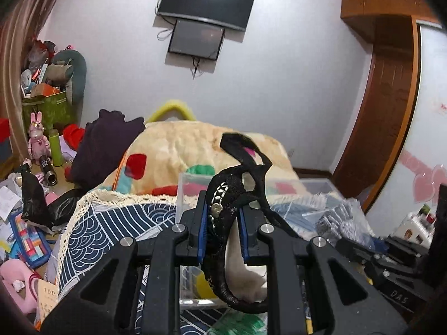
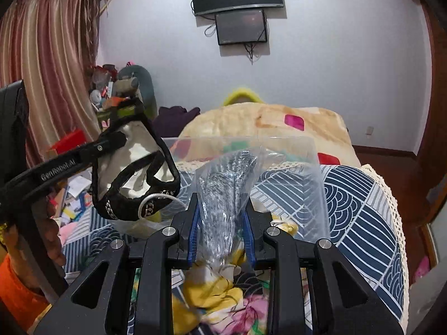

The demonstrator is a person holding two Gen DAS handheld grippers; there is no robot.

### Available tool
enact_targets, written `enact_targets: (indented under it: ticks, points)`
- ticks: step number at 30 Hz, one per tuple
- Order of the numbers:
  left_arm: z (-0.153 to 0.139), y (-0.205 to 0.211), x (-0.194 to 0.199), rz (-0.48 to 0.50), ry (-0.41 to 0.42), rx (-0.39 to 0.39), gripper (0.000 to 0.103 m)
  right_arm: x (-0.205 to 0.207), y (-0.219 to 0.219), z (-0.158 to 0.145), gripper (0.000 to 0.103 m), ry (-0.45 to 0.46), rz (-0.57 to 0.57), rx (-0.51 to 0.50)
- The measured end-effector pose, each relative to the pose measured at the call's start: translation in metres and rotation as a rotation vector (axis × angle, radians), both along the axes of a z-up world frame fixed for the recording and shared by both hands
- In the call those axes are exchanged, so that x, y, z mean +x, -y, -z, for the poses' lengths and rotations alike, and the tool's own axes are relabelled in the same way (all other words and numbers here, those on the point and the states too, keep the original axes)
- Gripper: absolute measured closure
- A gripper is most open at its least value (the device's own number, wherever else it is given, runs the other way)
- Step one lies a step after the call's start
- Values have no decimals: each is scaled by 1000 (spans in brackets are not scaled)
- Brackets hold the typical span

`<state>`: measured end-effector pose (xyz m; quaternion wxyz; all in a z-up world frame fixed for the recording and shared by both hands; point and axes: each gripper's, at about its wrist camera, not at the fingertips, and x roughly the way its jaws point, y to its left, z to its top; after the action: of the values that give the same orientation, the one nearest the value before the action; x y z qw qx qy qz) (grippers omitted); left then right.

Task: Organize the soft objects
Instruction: 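Carry the mesh bag into the box with the right tool while the left drops the black bag, then grasp the floral scrunchie with the right tool while the left grasps the green glove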

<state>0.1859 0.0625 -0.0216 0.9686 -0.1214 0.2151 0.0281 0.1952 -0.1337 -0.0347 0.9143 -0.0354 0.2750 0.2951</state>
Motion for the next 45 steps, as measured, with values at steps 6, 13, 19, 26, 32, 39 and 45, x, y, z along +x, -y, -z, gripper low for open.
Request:
enact_targets:
  ticks: [6, 13, 19, 26, 32, 39, 45]
  points:
    - [17, 12, 16, 40, -72, 40, 84, 8, -9, 2, 76, -8, 7, -63]
    - [25, 22, 19, 58, -108, 91, 84, 3, -13, 0, 45, 29, 28, -138]
    - [20, 19, 15, 67, -138, 93, 68, -4, -3, -9, 41, 56, 27, -136]
    - [-6, 24, -17, 90, -59, 129, 42, -24, 17, -23, 27, 105, 20, -111]
    - [-18, 32, -47, 109, -31, 151, 26, -40, 29, -27, 27, 112, 20, -92]
    - [-10, 32, -78, 113, -43, 142, 11, -59, 37, -18, 23, 98, 10, -86]
    - [16, 29, -91, 124, -115, 128, 10, -61, 46, 3, 22, 46, 27, -97]
